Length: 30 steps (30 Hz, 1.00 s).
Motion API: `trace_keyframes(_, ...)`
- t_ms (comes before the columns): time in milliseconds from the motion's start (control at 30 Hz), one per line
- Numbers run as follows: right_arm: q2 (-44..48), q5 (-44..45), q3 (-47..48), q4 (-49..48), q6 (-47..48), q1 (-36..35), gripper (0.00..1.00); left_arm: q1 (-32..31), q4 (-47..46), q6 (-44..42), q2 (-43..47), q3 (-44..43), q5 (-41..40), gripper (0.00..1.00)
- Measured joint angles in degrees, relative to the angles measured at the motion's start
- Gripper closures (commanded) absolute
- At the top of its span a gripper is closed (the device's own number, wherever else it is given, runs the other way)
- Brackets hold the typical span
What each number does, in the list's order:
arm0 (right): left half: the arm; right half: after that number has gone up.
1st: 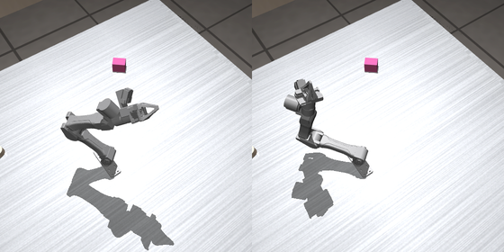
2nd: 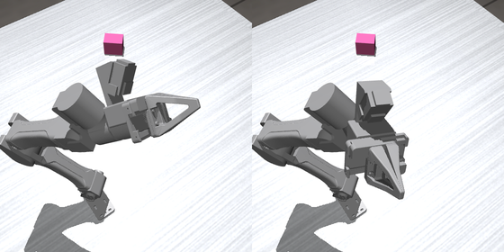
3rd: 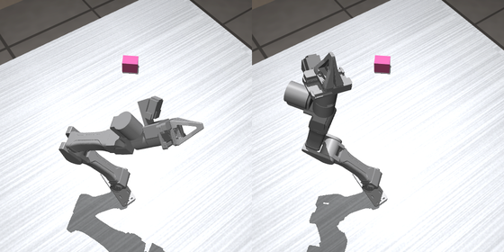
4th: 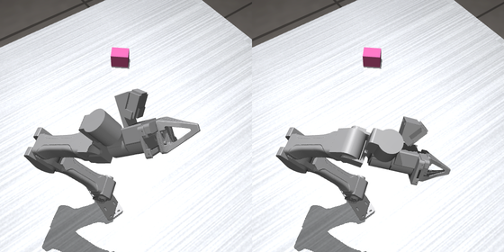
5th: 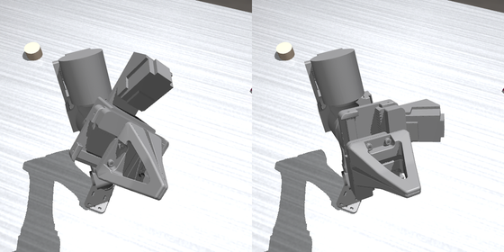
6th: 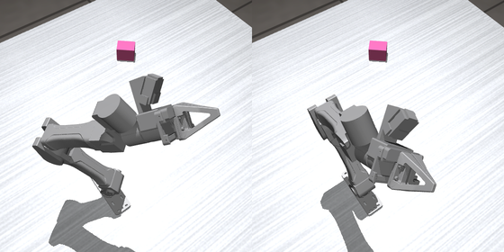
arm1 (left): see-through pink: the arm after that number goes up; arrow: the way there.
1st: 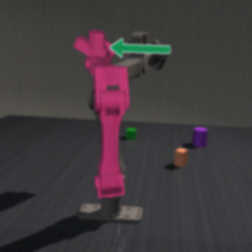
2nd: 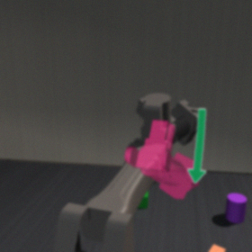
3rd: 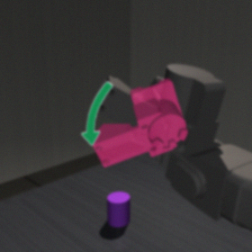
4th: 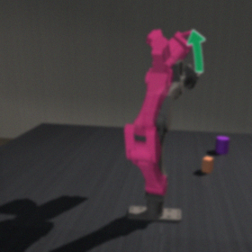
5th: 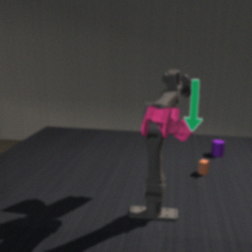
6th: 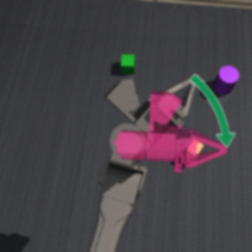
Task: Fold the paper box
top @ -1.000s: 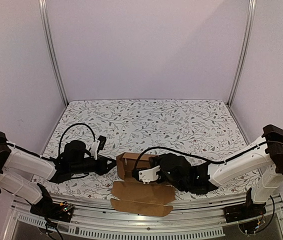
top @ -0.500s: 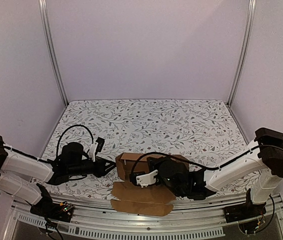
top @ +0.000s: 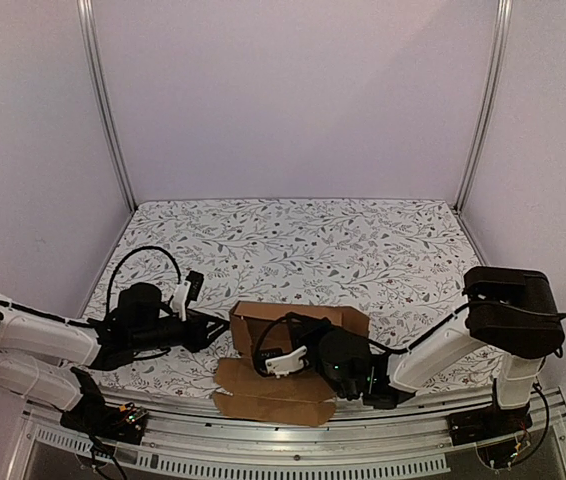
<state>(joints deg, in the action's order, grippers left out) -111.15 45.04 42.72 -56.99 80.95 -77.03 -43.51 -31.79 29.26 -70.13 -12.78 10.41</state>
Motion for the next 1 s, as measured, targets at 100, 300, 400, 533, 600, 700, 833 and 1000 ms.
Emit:
trace_keyframes(100,-0.3,-0.8,0.0,-1.5,1.1,0.7,1.0,0.0,0.7,-0.3,0.9,0.0,-1.0,0.7)
trace_keyframes(300,-0.9,-2.4,0.3,-3.9,3.3,2.7,1.0,0.0,1.7,-0.9,1.9,0.0,-2.4,0.69)
trace_keyframes(400,-2.0,-3.4,1.0,-4.8,4.3,3.4,1.0,0.0,2.0,-1.2,2.0,0.0,-3.0,0.68)
trace_keyframes(533,-3.3,-3.8,1.6,-5.6,4.9,3.6,1.0,0.0,2.5,-1.8,2.0,0.0,-3.7,0.68)
trace_keyframes(600,-3.8,-3.8,1.8,-6.3,5.2,3.6,1.0,0.0,2.5,-1.9,1.8,0.0,-3.7,0.68)
trace_keyframes(700,-4.2,-3.8,1.8,-7.0,5.3,3.6,1.0,0.0,2.5,-2.1,1.2,0.0,-3.7,0.68)
trace_keyframes(833,-4.4,-3.7,1.8,-7.6,5.4,3.6,1.0,0.0,2.5,-2.3,0.1,0.0,-3.6,0.68)
trace_keyframes(1000,-4.5,-3.6,1.8,-7.9,5.3,3.0,1.0,0.0,2.5,-2.2,0.1,0.0,-3.4,0.68)
